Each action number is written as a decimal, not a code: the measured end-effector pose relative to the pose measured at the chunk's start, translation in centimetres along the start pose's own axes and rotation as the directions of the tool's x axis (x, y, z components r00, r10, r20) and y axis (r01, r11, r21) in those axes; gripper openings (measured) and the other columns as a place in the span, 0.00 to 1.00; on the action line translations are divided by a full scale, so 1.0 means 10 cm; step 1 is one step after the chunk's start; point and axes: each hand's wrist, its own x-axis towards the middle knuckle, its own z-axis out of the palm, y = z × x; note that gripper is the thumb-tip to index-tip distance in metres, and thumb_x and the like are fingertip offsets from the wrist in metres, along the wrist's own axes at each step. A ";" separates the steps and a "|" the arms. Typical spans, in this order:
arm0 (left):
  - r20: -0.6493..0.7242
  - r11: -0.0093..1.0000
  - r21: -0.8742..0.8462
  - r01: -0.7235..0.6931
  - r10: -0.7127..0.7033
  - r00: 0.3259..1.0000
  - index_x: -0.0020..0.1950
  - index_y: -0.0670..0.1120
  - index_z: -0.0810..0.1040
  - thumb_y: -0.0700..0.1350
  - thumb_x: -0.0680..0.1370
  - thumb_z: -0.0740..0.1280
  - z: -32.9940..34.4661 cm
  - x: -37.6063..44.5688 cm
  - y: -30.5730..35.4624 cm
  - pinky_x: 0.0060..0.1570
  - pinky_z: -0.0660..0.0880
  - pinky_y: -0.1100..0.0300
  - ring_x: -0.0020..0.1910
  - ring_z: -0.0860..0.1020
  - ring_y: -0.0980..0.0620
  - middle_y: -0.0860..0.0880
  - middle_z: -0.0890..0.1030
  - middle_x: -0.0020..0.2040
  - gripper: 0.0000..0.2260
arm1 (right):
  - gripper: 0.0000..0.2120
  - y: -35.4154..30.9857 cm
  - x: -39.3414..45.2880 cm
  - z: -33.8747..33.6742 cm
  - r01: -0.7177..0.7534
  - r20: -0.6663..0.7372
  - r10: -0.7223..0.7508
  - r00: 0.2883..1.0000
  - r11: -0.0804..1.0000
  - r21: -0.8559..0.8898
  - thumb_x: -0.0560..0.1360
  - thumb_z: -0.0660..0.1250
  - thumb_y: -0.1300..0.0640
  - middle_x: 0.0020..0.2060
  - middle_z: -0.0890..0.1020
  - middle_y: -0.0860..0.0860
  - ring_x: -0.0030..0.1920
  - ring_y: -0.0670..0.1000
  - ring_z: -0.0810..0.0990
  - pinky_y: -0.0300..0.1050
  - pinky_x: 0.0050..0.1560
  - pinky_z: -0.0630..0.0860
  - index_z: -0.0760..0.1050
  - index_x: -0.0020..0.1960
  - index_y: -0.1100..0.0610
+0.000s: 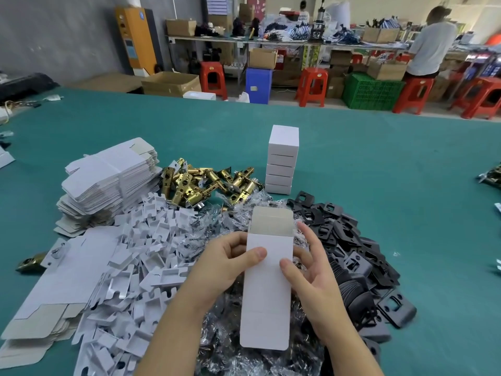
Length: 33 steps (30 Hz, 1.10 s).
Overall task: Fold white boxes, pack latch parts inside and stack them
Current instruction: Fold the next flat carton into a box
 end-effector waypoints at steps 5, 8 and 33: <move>0.032 1.000 0.024 -0.005 0.004 0.999 0.53 0.51 0.85 0.47 0.73 0.76 0.01 0.00 -0.01 0.47 0.83 0.56 0.52 0.86 0.44 0.43 0.87 0.53 0.09 | 0.27 -0.01 -0.01 0.01 0.020 0.008 -0.020 1.000 0.999 0.030 0.76 0.72 0.57 0.61 0.84 0.50 0.56 0.55 0.86 0.47 0.47 0.84 0.74 0.69 0.33; 0.039 1.000 0.004 -0.002 0.002 0.999 0.55 0.47 0.84 0.47 0.73 0.77 0.00 -0.01 0.00 0.46 0.82 0.56 0.52 0.86 0.44 0.42 0.87 0.53 0.12 | 0.23 -0.01 -0.01 0.00 0.018 -0.005 -0.018 1.000 1.000 -0.007 0.75 0.71 0.57 0.59 0.84 0.51 0.54 0.54 0.86 0.47 0.46 0.84 0.76 0.66 0.36; -0.085 0.960 0.229 -0.161 0.185 0.979 0.48 0.54 0.86 0.49 0.74 0.72 -0.12 0.00 0.00 0.43 0.80 0.61 0.43 0.81 0.55 0.50 0.85 0.44 0.05 | 0.20 -0.06 -0.03 -0.01 -0.112 0.077 0.106 0.991 0.990 0.085 0.72 0.75 0.51 0.59 0.84 0.55 0.56 0.56 0.85 0.47 0.45 0.83 0.79 0.63 0.46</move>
